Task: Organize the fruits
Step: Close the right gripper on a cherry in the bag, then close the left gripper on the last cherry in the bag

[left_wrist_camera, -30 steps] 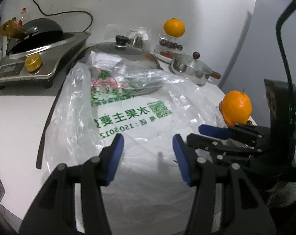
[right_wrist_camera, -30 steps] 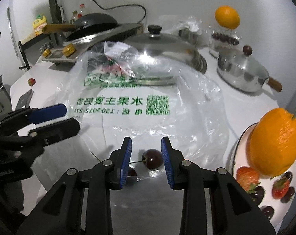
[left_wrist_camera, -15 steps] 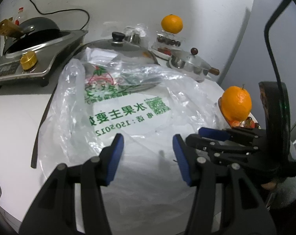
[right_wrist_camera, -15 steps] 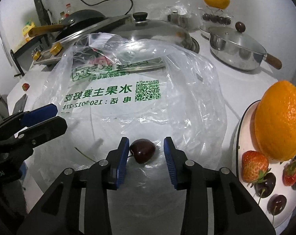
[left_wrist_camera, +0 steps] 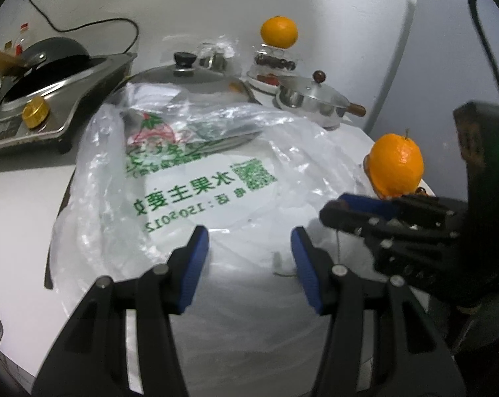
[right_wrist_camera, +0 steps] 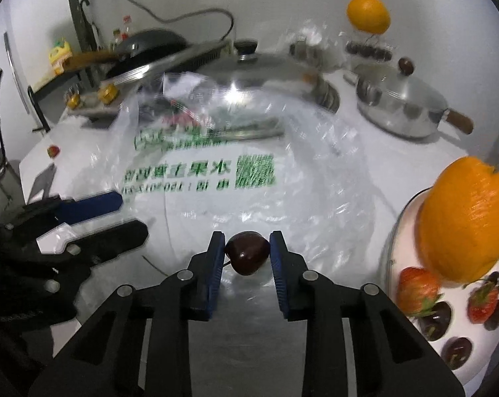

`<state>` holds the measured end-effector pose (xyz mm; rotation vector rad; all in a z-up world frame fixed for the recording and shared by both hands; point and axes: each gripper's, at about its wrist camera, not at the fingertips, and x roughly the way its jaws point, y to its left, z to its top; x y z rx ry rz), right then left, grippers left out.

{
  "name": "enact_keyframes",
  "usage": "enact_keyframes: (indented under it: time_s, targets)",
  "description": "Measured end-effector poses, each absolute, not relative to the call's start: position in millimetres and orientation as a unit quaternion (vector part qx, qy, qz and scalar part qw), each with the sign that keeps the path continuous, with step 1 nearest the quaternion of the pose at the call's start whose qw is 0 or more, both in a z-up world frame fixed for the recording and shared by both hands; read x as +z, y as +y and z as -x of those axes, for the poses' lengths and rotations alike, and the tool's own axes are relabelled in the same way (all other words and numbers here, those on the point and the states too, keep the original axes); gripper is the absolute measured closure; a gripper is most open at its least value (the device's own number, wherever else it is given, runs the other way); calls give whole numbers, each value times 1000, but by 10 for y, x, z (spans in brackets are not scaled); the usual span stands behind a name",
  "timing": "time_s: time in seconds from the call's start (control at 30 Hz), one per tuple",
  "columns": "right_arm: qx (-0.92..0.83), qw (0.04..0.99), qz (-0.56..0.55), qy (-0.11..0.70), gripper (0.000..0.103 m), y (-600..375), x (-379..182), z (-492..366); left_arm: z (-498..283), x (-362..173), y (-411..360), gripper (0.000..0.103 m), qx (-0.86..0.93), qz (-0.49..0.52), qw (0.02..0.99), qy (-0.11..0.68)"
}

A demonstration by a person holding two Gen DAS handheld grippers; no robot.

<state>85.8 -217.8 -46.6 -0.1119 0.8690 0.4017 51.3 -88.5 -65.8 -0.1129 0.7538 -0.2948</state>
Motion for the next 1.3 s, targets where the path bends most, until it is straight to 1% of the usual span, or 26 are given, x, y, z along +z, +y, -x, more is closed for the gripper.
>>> enact_keyframes:
  time_s: [0.13, 0.6, 1.07, 1.17, 1.23, 1.3]
  targets:
    - [190, 891, 54, 408, 73, -2284, -372, -835, -559, -662, -1034, 49, -153, 42, 916, 368]
    - [193, 887, 48, 418, 73, -2468, -459, -744, -596, -850, -1400, 49, -165, -9, 900, 404]
    - [191, 889, 49, 412, 73, -2496, -426, -723, -575, -975, -1503, 49, -179, -16, 891, 418]
    - [191, 891, 51, 409, 73, -2494, -409, -707, -567, -982, -1516, 51, -180, -21, 892, 414]
    - [191, 891, 50, 409, 73, -2497, -407, -698, -560, -980, -1515, 58, -179, -25, 894, 410]
    - [191, 891, 51, 409, 73, -2495, -408, -701, -562, -980, -1506, 62, -180, -22, 894, 410]
